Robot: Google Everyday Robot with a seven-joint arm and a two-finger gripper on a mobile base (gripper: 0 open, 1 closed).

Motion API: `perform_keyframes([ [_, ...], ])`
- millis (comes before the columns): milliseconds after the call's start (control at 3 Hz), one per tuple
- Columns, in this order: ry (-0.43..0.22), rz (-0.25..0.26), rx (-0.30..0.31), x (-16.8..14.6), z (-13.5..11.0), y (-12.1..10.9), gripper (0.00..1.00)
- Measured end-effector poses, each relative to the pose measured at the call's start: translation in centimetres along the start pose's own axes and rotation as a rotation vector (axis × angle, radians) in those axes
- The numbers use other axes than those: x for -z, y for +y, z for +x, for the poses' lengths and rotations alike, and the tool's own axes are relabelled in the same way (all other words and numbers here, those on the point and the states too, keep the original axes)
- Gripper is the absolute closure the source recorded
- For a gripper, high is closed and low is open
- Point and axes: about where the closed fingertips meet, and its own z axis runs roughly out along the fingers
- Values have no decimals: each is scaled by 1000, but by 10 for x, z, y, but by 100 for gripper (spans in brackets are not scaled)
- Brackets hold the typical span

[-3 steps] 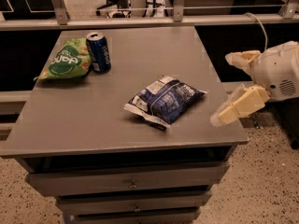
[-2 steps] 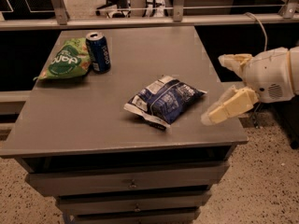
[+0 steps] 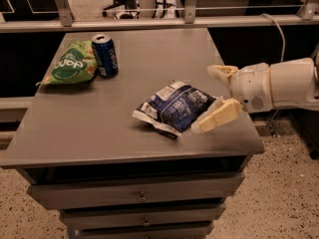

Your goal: Move blue chip bag near pepsi can

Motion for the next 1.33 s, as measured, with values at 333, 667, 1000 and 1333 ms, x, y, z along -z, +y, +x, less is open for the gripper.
perform_keyframes([
  [333, 14, 6, 28, -15, 13, -9, 0],
  [667, 34, 27, 55, -24, 23, -19, 0],
  [1000, 42, 40, 69, -33, 28, -25, 0],
  [1333, 39, 33, 73, -41, 28, -25, 15],
])
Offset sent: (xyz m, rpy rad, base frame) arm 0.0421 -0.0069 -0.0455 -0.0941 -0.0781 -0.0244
